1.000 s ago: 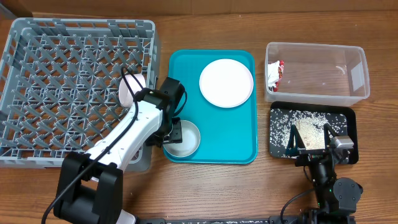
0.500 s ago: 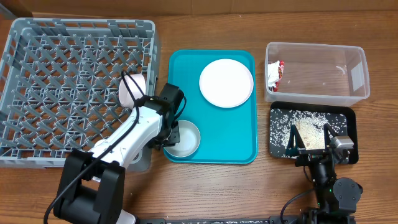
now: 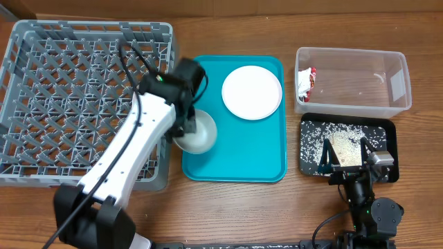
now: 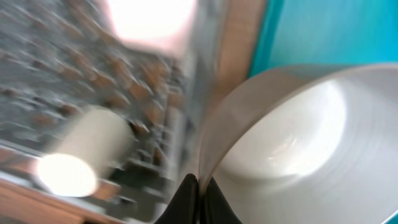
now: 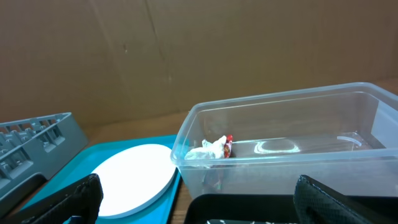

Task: Sort waste into correct bins and load items into the dishwasher
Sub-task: 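Lift the white bowl and place it in the grey rack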

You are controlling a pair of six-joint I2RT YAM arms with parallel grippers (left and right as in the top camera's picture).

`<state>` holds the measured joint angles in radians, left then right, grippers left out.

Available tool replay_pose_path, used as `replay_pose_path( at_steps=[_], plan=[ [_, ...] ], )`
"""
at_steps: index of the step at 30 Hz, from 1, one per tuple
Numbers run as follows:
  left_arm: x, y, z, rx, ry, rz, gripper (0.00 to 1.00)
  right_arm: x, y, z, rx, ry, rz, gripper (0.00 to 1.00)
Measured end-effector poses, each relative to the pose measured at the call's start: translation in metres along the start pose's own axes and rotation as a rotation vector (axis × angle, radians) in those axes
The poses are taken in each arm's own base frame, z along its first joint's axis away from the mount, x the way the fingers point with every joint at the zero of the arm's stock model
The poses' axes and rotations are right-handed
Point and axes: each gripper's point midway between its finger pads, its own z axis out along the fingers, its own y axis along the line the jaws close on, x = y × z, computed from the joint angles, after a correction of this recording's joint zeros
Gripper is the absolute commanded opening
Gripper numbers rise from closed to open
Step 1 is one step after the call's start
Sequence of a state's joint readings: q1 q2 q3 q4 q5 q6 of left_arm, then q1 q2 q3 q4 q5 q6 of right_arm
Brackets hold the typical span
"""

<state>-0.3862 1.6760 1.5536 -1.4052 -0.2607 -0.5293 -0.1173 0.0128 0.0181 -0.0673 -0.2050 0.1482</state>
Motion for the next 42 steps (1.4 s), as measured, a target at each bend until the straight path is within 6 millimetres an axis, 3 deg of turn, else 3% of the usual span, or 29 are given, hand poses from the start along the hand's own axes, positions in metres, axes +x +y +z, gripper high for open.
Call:
replay_pose_path(
  at_steps=[6, 10, 14, 17, 21, 27, 33, 42],
  plan=[
    [-0.039, 0.08, -0.092, -0.3, -0.285, -0.119, 0.04, 0.0, 0.0, 0.0, 0.0, 0.0, 0.0, 1.0],
    [-0.05, 0.117, -0.117, -0.498, -0.408, -0.161, 0.04, 0.0, 0.0, 0.0, 0.0, 0.0, 0.0, 1.0],
    [-0.064, 0.141, -0.124, -0.651, -0.471, -0.212, 0.04, 0.0, 0.0, 0.0, 0.0, 0.0, 0.0, 1.0],
    [-0.075, 0.154, -0.115, -0.75, -0.47, -0.23, 0.04, 0.0, 0.0, 0.0, 0.0, 0.0, 0.0, 1.0],
    [-0.091, 0.163, -0.087, -0.873, -0.411, -0.209, 0.04, 0.0, 0.0, 0.0, 0.0, 0.0, 0.0, 1.0],
    [-0.112, 0.16, -0.044, -1.005, -0.345, -0.129, 0.04, 0.0, 0.0, 0.0, 0.0, 0.0, 0.0, 1.0],
    [-0.121, 0.153, -0.018, -1.062, -0.333, -0.092, 0.04, 0.0, 0.0, 0.0, 0.0, 0.0, 0.0, 1.0],
    [-0.122, 0.16, 0.023, -1.081, -0.256, -0.116, 0.04, 0.0, 0.0, 0.0, 0.0, 0.0, 0.0, 1.0]
  ],
)
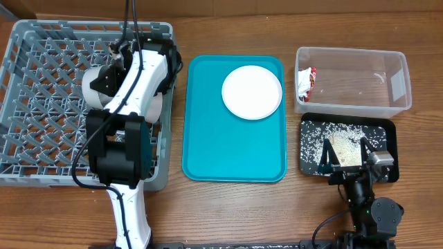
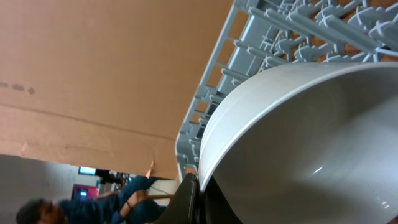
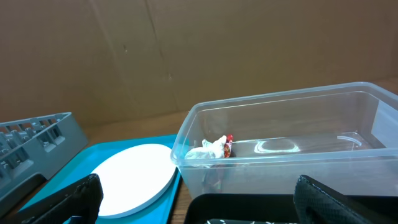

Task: Sort waste into correct bins and load items into the dishwasher
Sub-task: 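Lift the white bowl and place it in the grey rack, then reach the left gripper to the white plate and grasp its rim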

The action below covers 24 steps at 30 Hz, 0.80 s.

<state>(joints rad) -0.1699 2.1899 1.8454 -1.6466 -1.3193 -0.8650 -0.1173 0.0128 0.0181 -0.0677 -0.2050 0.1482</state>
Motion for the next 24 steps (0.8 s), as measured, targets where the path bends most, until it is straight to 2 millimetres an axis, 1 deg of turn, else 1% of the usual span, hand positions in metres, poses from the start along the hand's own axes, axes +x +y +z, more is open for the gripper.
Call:
replay_pose_path(
  at_steps=[7, 14, 16, 17, 18, 20, 22, 24],
  plan=[
    [0.002, -0.012, 0.001, 0.041, 0.029, -0.069, 0.04, 0.0, 0.0, 0.0, -0.001, -0.001, 0.0, 1.0],
    [0.007, -0.017, 0.002, 0.034, 0.024, -0.05, 0.05, 0.0, 0.0, 0.0, 0.0, 0.0, 0.0, 1.0],
    [0.007, -0.018, -0.001, 0.036, 0.018, -0.045, 0.14, 0.0, 0.0, 0.0, 0.0, 0.0, 0.0, 1.0],
    [0.008, -0.019, -0.003, 0.041, 0.017, -0.042, 0.22, 0.0, 0.0, 0.0, 0.0, 0.0, 0.0, 1.0],
    [0.009, -0.021, -0.006, 0.049, 0.017, -0.038, 0.25, 0.0, 0.0, 0.0, 0.0, 0.0, 0.0, 1.0],
    [0.012, -0.027, -0.015, 0.072, 0.012, -0.023, 0.32, 0.0, 0.0, 0.0, 0.0, 0.0, 0.0, 1.0],
    [0.014, -0.034, -0.027, 0.096, 0.001, -0.005, 0.41, 0.0, 0.0, 0.0, 0.0, 0.0, 0.0, 1.0],
    [0.016, -0.039, -0.04, 0.117, -0.014, 0.016, 0.48, 0.0, 0.0, 0.0, 0.0, 0.0, 0.0, 1.0]
  ],
)
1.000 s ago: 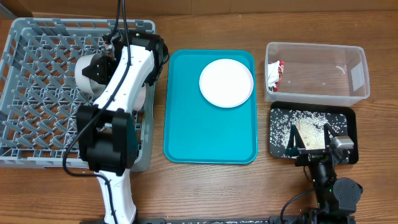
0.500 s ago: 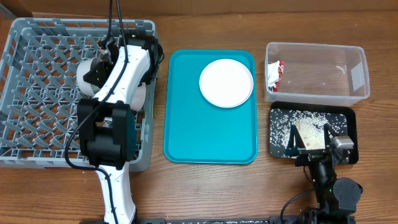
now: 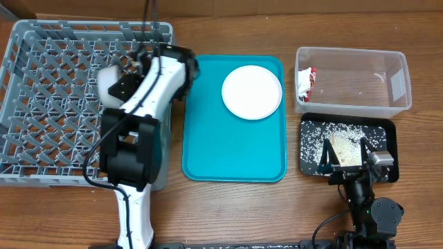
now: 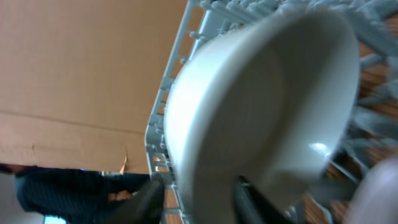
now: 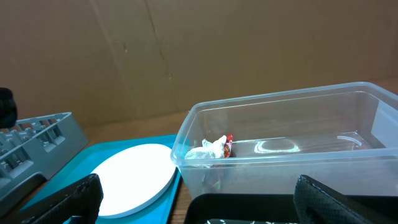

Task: Sort waste into correct bins and load items into the dishwasher
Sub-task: 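Reach the left gripper to the white plate and grasp its rim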

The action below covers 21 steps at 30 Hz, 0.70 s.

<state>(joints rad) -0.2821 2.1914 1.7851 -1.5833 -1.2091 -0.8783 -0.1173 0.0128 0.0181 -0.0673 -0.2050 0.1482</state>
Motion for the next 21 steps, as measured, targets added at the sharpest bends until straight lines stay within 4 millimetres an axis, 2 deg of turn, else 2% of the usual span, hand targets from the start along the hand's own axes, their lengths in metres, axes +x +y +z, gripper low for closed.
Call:
replay_pose_path(
  at_steps=[5, 9, 14, 17, 18, 21],
  plan=[
    [0.007, -0.001, -0.019, 0.017, 0.002, 0.084, 0.58, 0.0, 0.0, 0.0, 0.0, 0.001, 0.0, 1.0],
    [-0.001, 0.001, -0.028, 0.092, 0.042, 0.03, 0.67, 0.0, 0.0, 0.0, 0.0, 0.0, 0.0, 1.0],
    [-0.024, 0.011, -0.055, 0.307, 0.08, -0.149, 0.6, 0.0, 0.0, 0.0, 0.001, 0.001, 0.001, 1.0],
    [-0.048, 0.01, -0.09, 0.578, 0.061, -0.234, 0.65, 0.0, 0.0, 0.0, 0.0, 0.0, 0.0, 1.0],
    [-0.055, 0.009, -0.109, 0.703, 0.043, -0.235, 0.69, 0.0, 0.0, 0.0, 0.0, 0.0, 0.0, 1.0],
    [-0.063, 0.002, -0.159, 0.97, -0.003, -0.191, 0.73, 0.0, 0.0, 0.0, 0.0, 0.0, 0.0, 1.0]
  ],
)
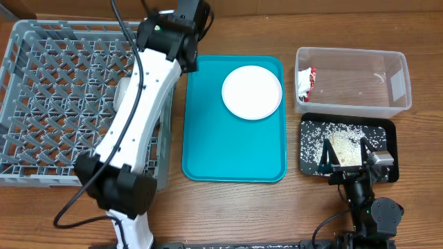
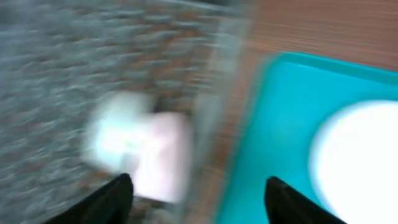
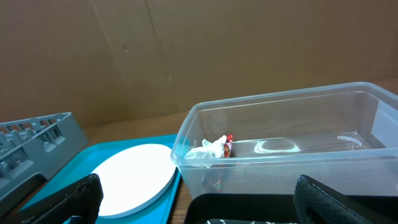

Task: Sort waste into correct bins and load items into the dishwasher
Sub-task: 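Reach the left gripper to the white plate and grasp its rim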

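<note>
The white bowl (image 2: 134, 149) shows only as a blurred pale shape inside the grey dish rack (image 1: 55, 97); in the overhead view my left arm covers it. My left gripper (image 1: 185, 61) (image 2: 199, 199) is open and empty above the rack's right edge, beside the teal tray (image 1: 228, 152). A white plate (image 1: 252, 92) (image 3: 134, 171) lies at the tray's far end. My right gripper (image 1: 344, 160) (image 3: 199, 205) stands open and empty over the black tray (image 1: 384, 138) strewn with rice.
A clear plastic bin (image 1: 353, 79) at the back right holds a crumpled red-and-white wrapper (image 1: 305, 81) (image 3: 214, 148). A tan lump (image 1: 344, 146) lies among the rice. My left arm stretches across the rack's right side from the table's front.
My left gripper has left the bowl and moved right, from inside the rack to above its right edge by the tray. The bowl stays in the rack. The right arm has not moved.
My left gripper was shut on the bowl's rim at the tray's left edge. Then it held the bowl over the rack. Then its fingers stood apart round the rim with the bowl in the rack. Now it is away, empty.
</note>
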You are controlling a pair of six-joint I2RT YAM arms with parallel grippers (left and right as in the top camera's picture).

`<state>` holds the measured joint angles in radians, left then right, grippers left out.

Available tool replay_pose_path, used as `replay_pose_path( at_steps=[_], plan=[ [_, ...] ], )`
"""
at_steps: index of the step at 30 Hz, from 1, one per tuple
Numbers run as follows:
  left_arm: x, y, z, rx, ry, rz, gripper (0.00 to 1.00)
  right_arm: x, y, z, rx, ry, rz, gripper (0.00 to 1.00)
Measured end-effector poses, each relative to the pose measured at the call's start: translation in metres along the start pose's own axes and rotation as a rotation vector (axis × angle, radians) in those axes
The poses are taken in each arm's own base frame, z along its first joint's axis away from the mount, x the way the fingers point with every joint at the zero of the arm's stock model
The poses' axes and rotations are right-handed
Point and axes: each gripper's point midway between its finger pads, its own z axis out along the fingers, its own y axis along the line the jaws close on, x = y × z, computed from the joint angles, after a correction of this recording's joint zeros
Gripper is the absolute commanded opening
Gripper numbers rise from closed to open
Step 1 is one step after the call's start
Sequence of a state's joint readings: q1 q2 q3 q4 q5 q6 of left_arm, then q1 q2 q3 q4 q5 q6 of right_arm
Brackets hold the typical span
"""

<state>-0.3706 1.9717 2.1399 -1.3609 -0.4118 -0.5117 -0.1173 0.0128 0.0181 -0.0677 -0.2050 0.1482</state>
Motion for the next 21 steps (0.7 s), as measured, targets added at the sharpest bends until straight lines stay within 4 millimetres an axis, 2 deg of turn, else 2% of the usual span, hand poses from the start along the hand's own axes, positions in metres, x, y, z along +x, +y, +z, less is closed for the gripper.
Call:
replay_pose_path(
  at_steps=[2, 4, 7, 10, 12, 16, 17, 21],
  plan=[
    [0.005, -0.032, -0.008, 0.146, 0.017, 0.049, 0.72, 0.0, 0.0, 0.0, 0.0, 0.0, 0.0, 1.0],
    [0.013, -0.059, -0.007, 0.248, 0.047, 0.091, 0.69, 0.0, 0.0, 0.0, 0.0, 0.001, 0.001, 1.0],
    [0.027, -0.092, 0.01, 0.356, 0.111, 0.133, 0.65, 0.0, 0.0, 0.0, 0.0, 0.0, 0.0, 1.0],
    [0.047, -0.116, 0.045, 0.403, 0.208, 0.153, 0.62, 0.0, 0.0, 0.0, 0.0, 0.0, 0.0, 1.0],
    [0.066, -0.131, 0.08, 0.404, 0.287, 0.17, 0.61, 0.0, 0.0, 0.0, 0.0, 0.0, 0.0, 1.0],
    [0.091, -0.147, 0.125, 0.394, 0.369, 0.184, 0.58, 0.0, 0.0, 0.0, 0.0, 0.0, 0.0, 1.0],
    [0.097, -0.15, 0.135, 0.391, 0.387, 0.188, 0.54, 0.0, 0.0, 0.0, 0.0, 0.0, 0.0, 1.0],
    [0.119, -0.154, 0.162, 0.376, 0.451, 0.208, 0.12, 0.0, 0.0, 0.0, 0.0, 0.0, 0.0, 1.0]
  ],
)
